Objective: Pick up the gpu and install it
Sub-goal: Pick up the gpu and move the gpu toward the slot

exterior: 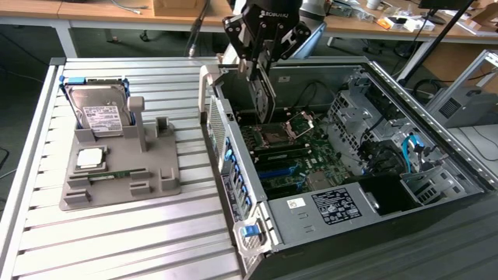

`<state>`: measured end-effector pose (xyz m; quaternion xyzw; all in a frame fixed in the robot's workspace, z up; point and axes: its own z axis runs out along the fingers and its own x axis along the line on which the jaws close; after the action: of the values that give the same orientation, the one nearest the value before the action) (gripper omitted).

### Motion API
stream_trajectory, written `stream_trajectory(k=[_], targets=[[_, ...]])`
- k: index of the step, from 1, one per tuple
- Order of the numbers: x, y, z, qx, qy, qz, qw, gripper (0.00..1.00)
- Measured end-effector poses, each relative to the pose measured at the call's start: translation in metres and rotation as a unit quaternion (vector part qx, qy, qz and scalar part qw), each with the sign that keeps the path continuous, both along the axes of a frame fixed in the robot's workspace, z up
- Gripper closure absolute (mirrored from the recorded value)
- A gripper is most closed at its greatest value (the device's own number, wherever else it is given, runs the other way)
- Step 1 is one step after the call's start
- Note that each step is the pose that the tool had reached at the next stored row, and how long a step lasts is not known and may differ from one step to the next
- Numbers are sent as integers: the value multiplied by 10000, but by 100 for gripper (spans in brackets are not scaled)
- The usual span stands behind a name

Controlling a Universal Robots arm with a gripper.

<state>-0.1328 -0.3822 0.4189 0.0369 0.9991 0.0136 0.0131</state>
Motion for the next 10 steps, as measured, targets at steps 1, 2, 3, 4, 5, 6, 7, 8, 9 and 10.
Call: stream_trajectory(k=[1,2,3,4,5,6,7,8,9,10], targets=[[19,-1,-6,-30,2,3,10000,73],[32,-3,-10,-40,3,4,10000,73],[46,-8,-15,-46,3,6,10000,73],[57,-13,-20,-49,4,7,10000,73],[71,-20,-25,-52,5,8,10000,73],[82,-25,-28,-55,6,9,10000,73],[90,-28,-30,-57,6,10,10000,73],[98,-30,-33,-57,6,11,10000,73],[104,-32,-35,-57,5,11,10000,73],[110,-33,-38,-58,5,12,10000,73]])
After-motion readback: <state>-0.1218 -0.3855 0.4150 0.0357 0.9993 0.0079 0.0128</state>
